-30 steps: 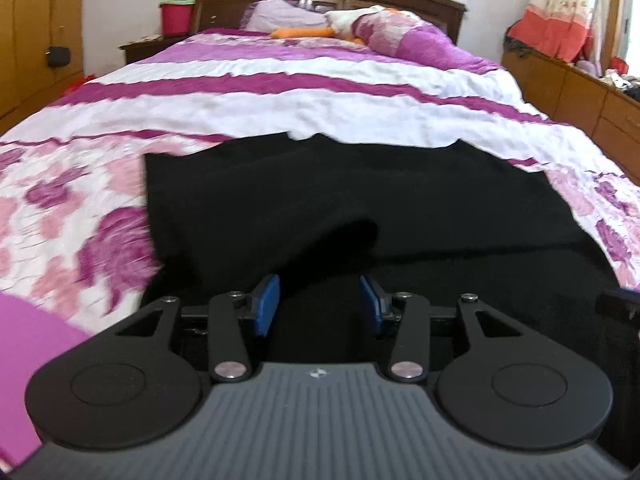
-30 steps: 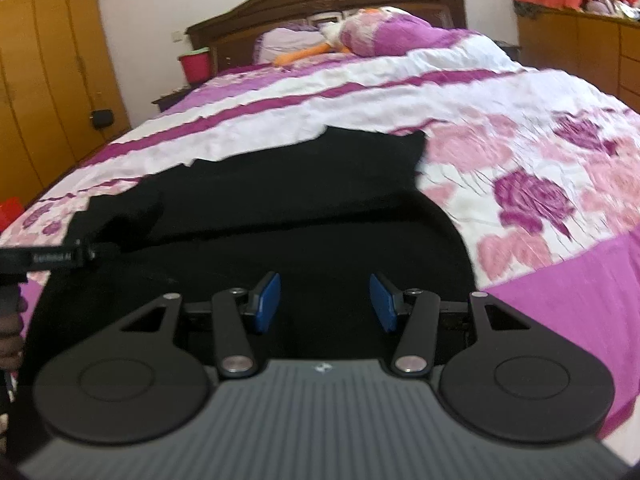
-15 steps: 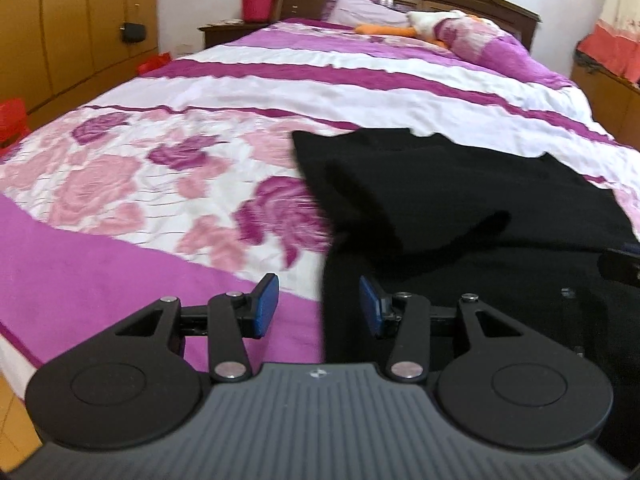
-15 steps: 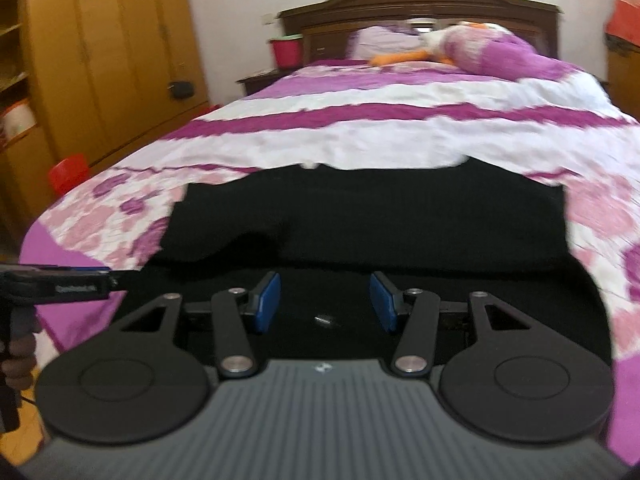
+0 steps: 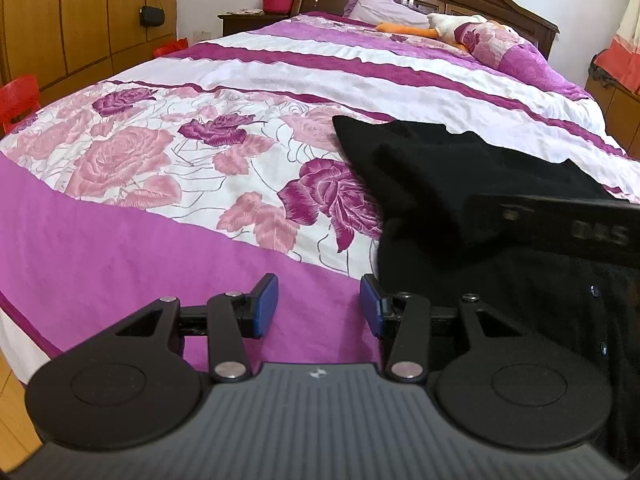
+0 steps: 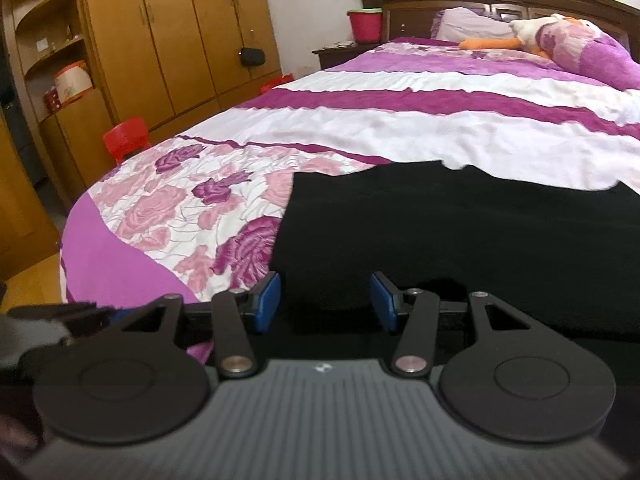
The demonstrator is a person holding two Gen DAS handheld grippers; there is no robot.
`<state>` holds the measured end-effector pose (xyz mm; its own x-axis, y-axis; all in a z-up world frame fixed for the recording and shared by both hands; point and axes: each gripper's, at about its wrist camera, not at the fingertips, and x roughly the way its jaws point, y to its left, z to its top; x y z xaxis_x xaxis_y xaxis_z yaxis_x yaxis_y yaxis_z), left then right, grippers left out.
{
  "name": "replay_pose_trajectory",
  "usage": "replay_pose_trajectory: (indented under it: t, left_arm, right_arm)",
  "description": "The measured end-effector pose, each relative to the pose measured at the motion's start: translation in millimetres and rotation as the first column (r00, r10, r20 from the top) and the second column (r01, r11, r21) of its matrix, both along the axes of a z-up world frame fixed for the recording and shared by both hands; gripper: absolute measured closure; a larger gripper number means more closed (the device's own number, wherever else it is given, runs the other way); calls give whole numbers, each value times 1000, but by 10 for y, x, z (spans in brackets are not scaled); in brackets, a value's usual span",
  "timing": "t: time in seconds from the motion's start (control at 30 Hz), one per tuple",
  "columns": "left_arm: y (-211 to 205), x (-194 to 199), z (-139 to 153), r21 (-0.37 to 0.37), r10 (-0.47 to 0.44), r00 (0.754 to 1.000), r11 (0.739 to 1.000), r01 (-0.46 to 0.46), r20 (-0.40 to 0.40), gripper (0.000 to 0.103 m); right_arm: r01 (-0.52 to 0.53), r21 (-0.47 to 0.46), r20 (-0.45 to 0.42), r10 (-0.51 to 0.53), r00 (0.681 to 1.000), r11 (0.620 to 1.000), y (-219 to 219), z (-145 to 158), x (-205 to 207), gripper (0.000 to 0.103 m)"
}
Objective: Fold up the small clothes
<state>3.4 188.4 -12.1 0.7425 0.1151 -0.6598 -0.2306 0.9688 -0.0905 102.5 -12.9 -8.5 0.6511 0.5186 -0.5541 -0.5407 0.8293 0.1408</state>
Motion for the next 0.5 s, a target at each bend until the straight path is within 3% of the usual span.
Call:
replay_pose_trajectory:
  t: [0.4,0.47,0.5]
  left_arm:
    - [40,18,-64,-11,3,1000,1000,-3,7,51]
    - [45,29,-63,-13,8,1000,1000,-8,7,51]
    - [48,34,-62,-13,9,1000,1000,-9,7,51]
  right_arm:
    - [-55,-101,-20,53,998,993,286,-359,240,51]
    - [-59,-98,-13,58,998,993,277,-358,250,63]
    - [-50,-106,-2,50,999,993,270,-349,250,74]
